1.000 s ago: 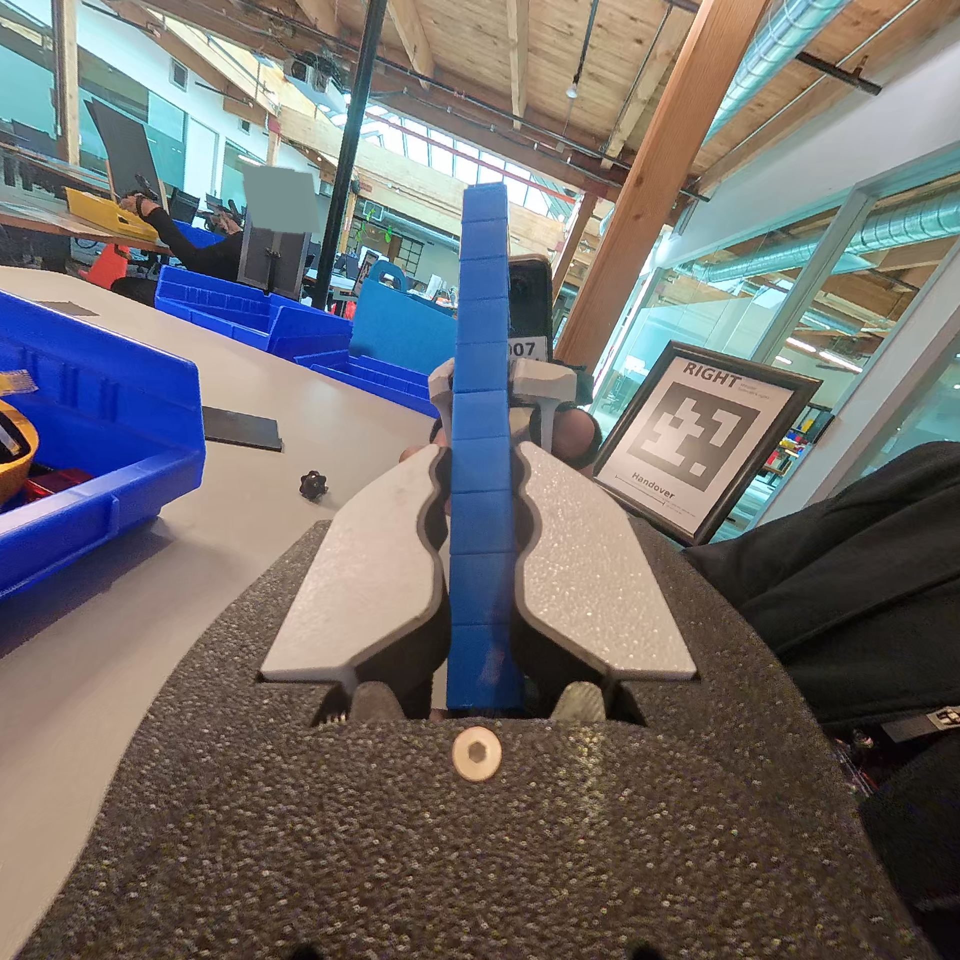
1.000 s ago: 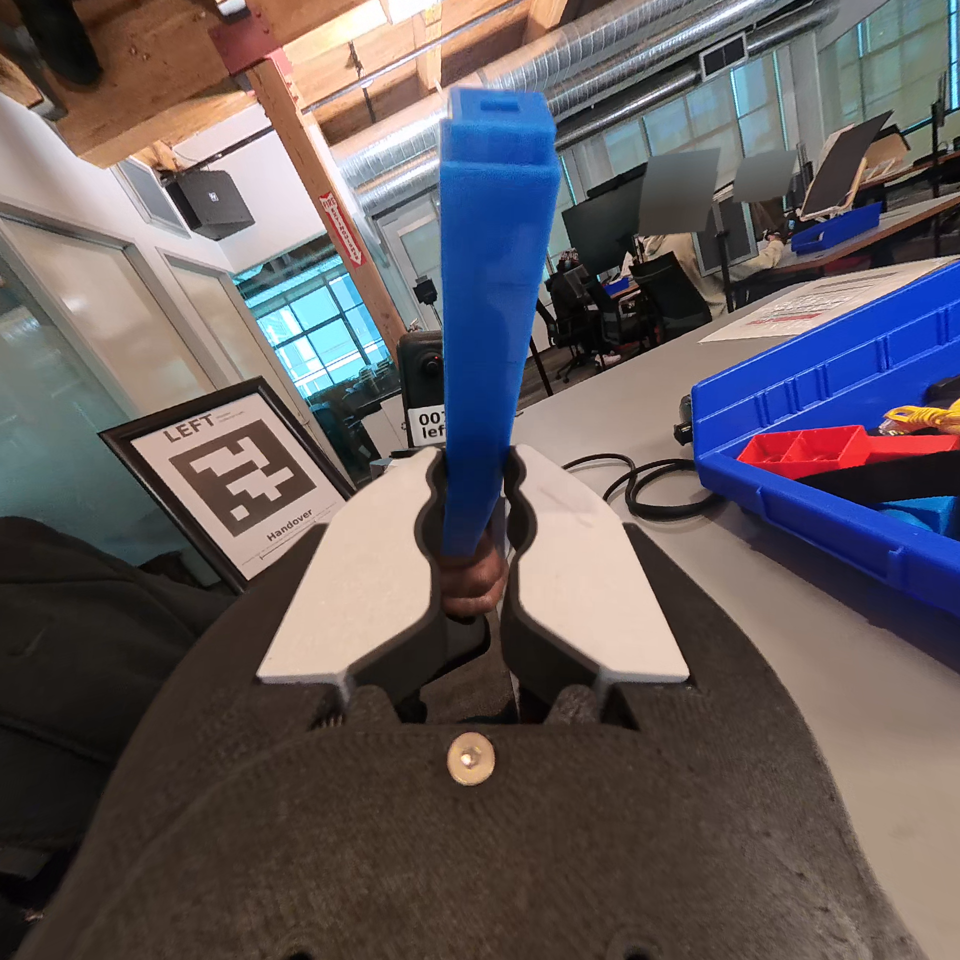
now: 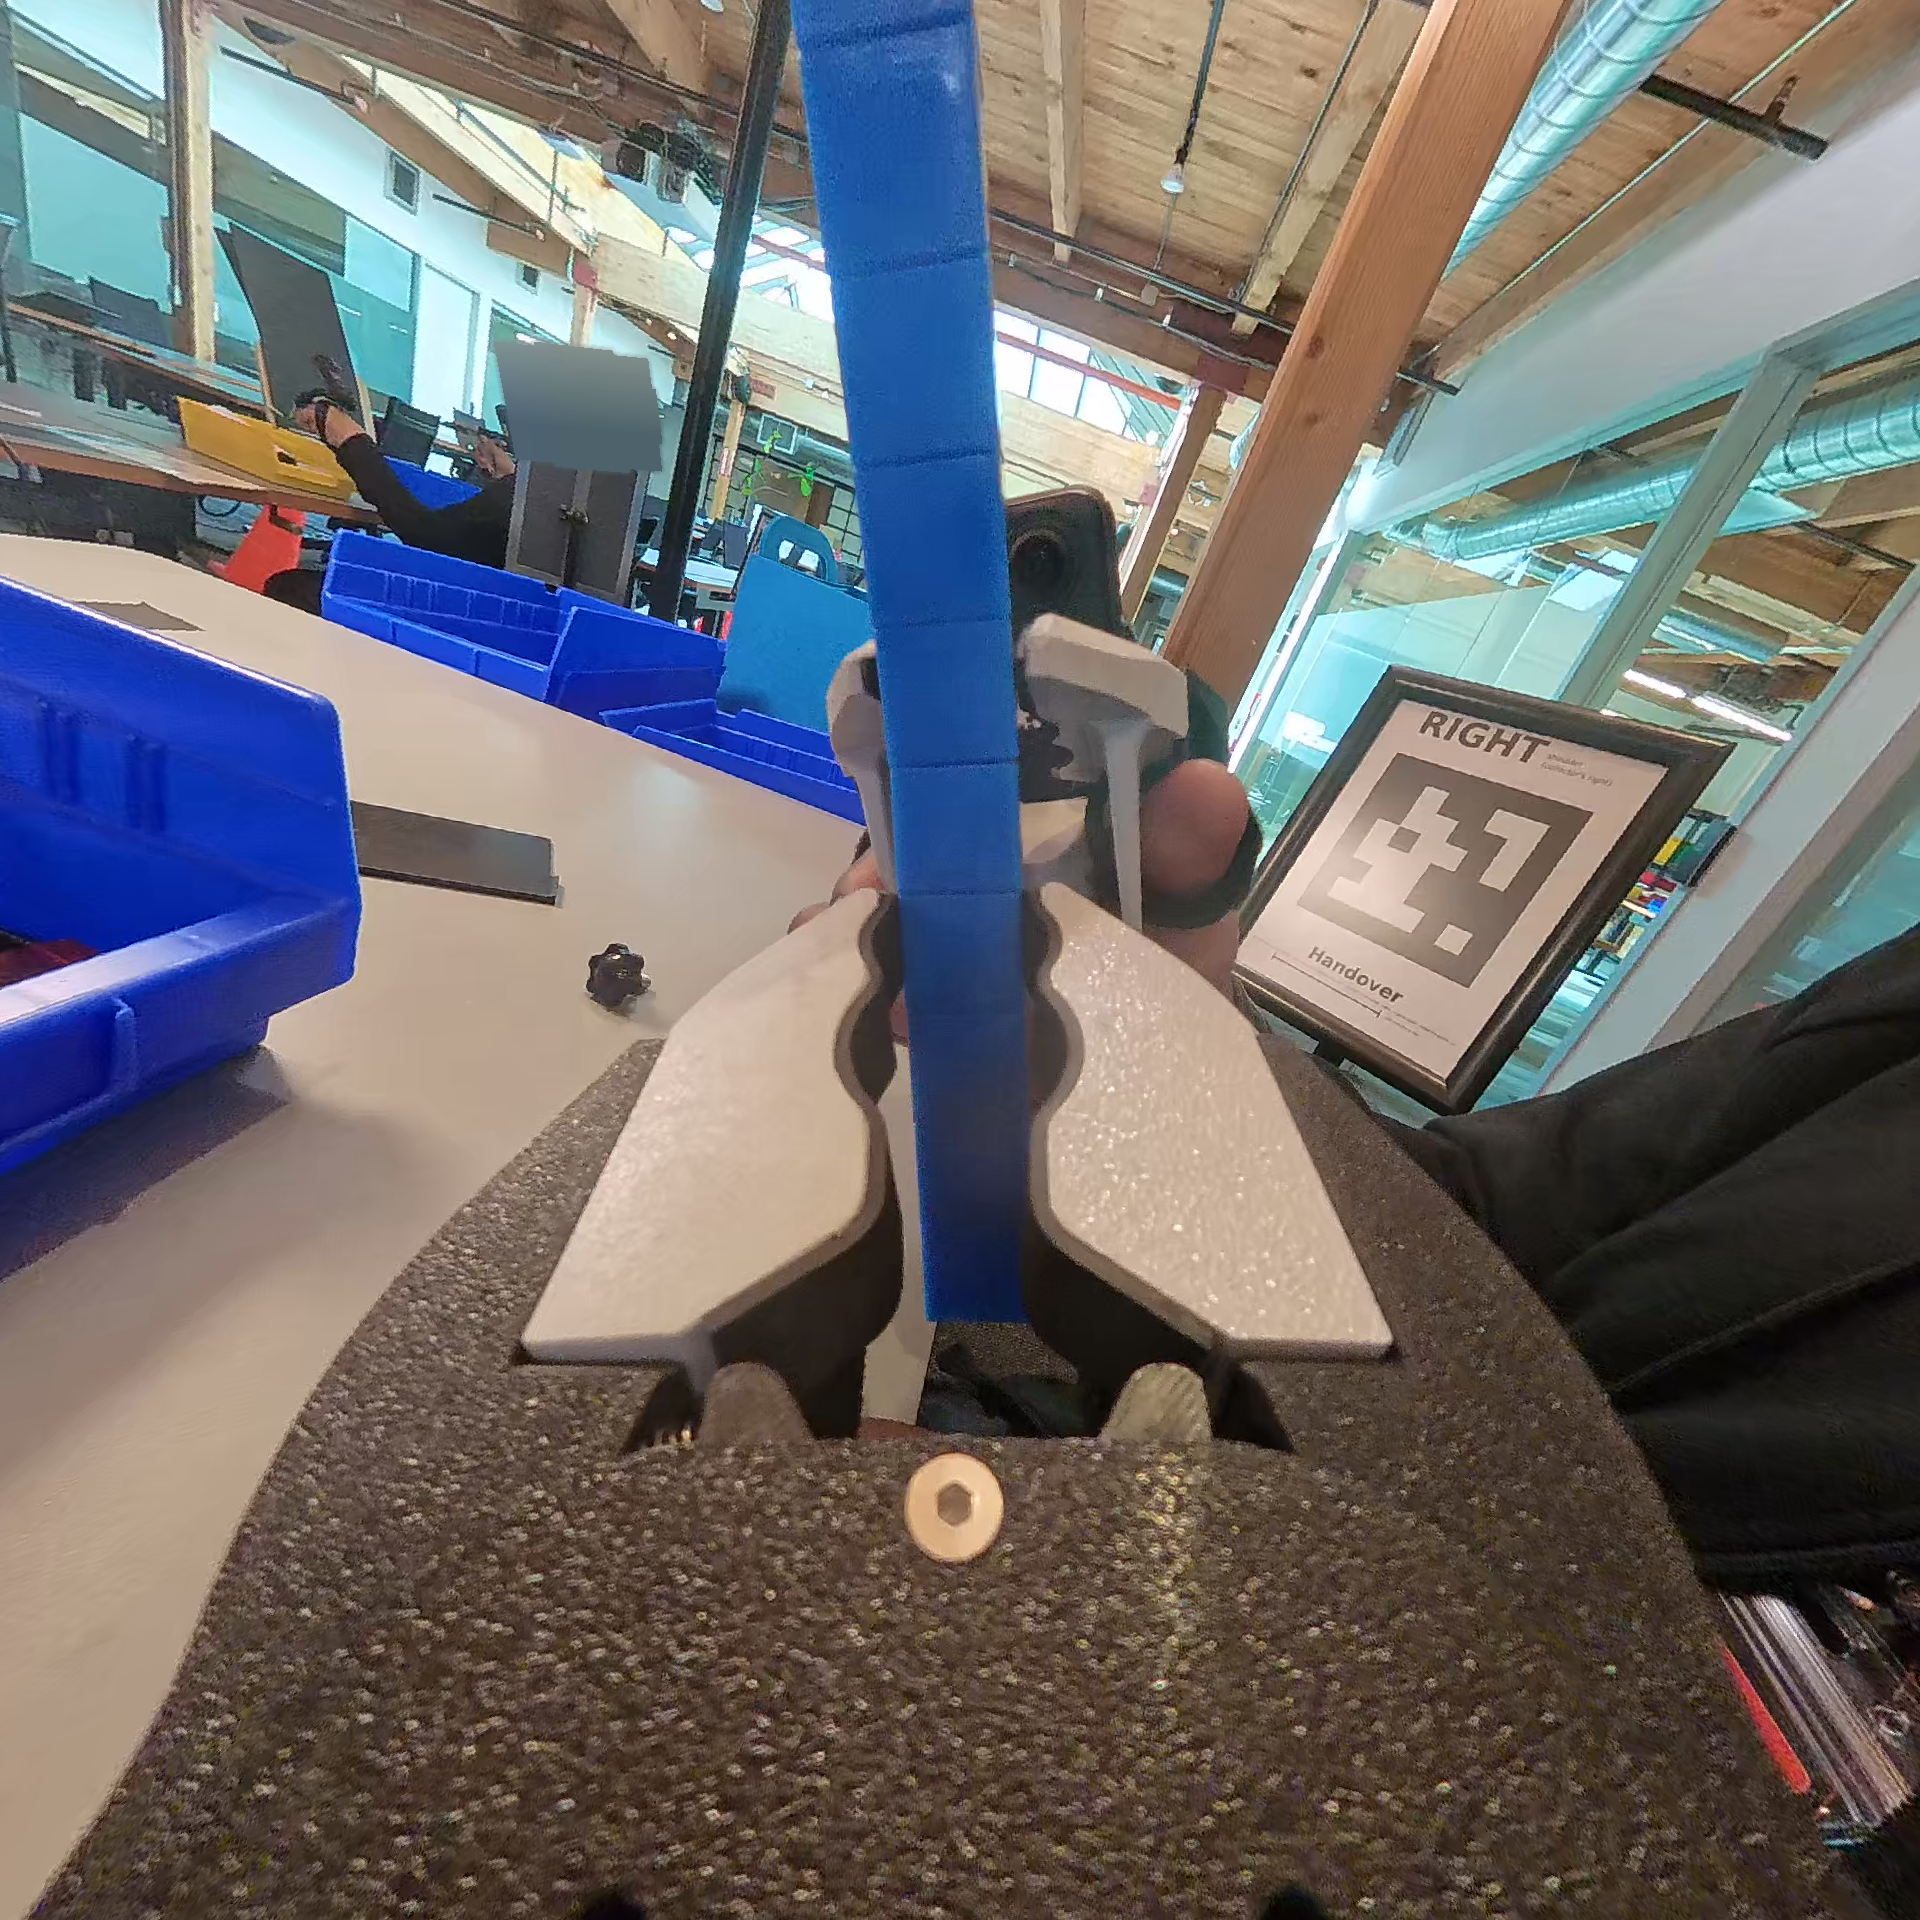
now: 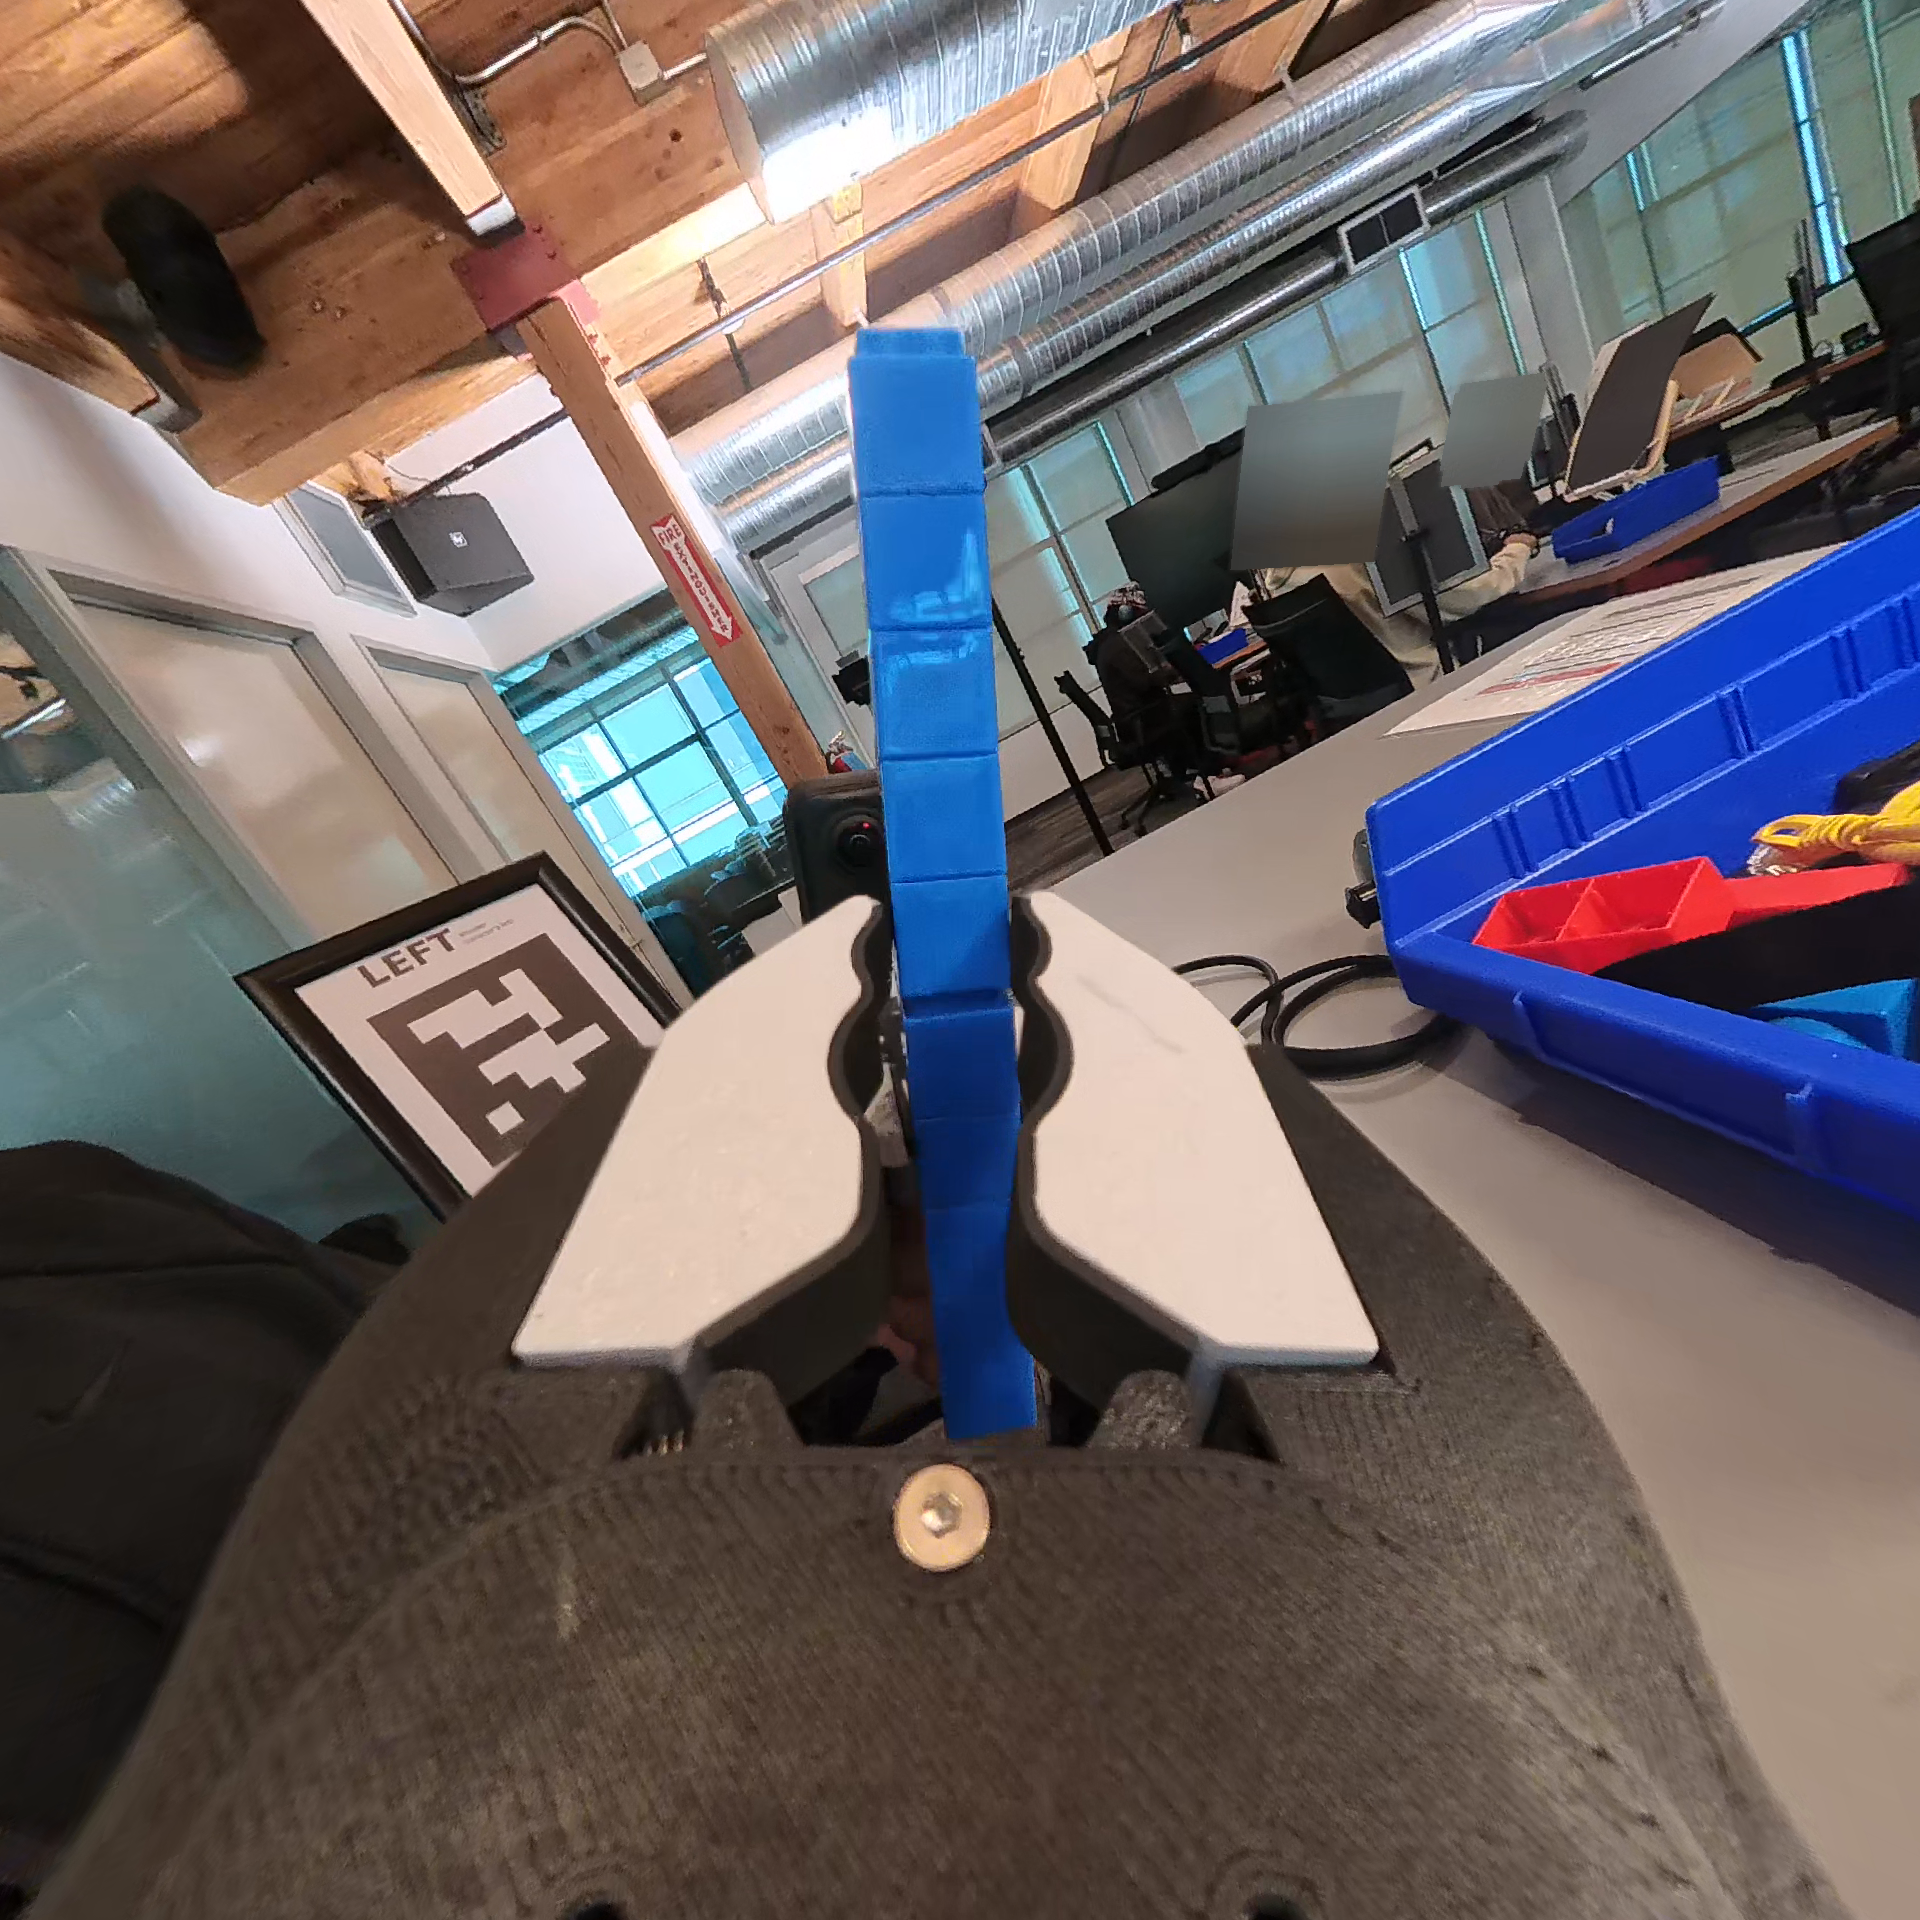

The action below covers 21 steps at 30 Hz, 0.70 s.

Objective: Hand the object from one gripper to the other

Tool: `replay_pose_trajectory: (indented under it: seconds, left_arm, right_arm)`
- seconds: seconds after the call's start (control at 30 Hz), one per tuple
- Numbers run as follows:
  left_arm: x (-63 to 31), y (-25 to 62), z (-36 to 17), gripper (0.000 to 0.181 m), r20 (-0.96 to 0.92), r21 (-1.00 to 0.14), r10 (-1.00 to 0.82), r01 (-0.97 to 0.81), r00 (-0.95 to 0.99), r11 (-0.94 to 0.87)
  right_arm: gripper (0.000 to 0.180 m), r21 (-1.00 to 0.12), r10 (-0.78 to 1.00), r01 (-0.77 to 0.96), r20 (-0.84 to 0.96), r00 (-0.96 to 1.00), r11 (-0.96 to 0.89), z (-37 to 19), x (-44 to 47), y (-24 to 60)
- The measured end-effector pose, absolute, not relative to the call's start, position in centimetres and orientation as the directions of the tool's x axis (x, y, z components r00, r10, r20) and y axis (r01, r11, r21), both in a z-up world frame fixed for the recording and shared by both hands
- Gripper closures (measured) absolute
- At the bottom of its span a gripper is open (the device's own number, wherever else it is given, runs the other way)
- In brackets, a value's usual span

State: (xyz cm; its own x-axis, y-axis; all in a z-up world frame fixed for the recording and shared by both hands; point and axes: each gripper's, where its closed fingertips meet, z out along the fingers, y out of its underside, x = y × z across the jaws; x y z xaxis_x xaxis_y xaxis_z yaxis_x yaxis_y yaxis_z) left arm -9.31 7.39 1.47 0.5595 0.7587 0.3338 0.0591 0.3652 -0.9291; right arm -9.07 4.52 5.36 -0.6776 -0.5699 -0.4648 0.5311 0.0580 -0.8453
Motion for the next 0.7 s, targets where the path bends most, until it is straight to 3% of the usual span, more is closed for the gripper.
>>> replay_pose_trajectory:
  seconds: [0.23, 0.47, 0.7]
  left_arm:
    - [-9.1, 6.7, 1.7, 0.158, 0.282, -0.951, 0.804, 0.041, 0.524, 0.307]
    - [-10.0, 2.7, 1.4, 0.159, -0.005, -1.000, 0.993, 0.005, 0.116, -0.005]
    - [-10.2, 1.8, 1.7, 0.159, -0.307, -0.952, 0.943, 0.019, -0.131, -0.307]
  right_arm:
    - [0.144, -0.895, -0.545, 0.445, -0.395, -0.740, 0.045, 6.0, -10.6, 5.0]
    - [0.124, -0.985, -0.261, 0.171, -0.173, -0.950, 0.032, 6.0, -11.0, 3.6]
    - [0.123, -0.992, -0.188, 0.123, -0.128, -0.974, 0.037, 6.5, -10.3, 2.6]
